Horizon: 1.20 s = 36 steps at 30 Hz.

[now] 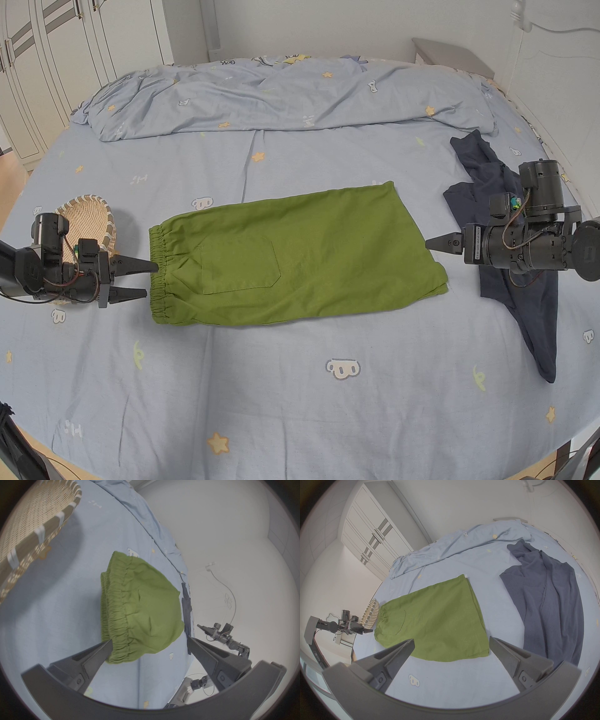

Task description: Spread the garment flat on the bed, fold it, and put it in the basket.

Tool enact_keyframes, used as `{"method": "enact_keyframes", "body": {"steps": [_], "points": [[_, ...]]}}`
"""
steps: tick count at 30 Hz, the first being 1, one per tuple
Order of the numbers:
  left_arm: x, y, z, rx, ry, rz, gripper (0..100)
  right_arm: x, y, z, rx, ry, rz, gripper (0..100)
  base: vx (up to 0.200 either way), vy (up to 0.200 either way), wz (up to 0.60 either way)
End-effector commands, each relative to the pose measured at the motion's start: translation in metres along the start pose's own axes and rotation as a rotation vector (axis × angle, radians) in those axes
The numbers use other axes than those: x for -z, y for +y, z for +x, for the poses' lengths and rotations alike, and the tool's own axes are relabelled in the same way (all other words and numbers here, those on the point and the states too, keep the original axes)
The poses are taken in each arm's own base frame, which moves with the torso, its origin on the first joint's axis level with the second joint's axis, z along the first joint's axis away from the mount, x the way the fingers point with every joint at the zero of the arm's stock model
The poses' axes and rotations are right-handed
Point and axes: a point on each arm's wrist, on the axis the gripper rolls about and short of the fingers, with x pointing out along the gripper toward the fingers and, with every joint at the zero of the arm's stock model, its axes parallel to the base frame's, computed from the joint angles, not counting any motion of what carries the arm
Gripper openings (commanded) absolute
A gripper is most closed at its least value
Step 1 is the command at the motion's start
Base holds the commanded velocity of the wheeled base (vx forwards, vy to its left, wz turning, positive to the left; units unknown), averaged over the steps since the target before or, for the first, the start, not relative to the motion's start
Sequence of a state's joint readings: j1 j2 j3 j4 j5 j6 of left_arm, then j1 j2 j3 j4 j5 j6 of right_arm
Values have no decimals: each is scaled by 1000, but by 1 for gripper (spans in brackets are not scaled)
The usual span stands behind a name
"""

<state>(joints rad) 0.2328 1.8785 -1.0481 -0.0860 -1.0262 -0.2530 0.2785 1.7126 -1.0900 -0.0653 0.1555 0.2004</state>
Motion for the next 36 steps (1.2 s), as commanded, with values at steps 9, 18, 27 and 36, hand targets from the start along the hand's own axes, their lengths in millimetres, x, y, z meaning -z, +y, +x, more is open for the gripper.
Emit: {"method": "enact_keyframes", "body": {"steps": [9,18,27,36], "points": [[-3,55,31,-24,30,-43,100,-1,4,-15,-11,-32,-7,100,0,0,0],[-22,68,59,4,35,-1,100,1,5,-14,-15,-24,-7,100,0,0,0],[-27,60,71,25,46,-44,100,3,8,-13,-23,-19,-12,100,0,0,0],[-24,54,74,30,60,-47,100,0,4,-14,-31,-25,0,100,0,0,0]]}}
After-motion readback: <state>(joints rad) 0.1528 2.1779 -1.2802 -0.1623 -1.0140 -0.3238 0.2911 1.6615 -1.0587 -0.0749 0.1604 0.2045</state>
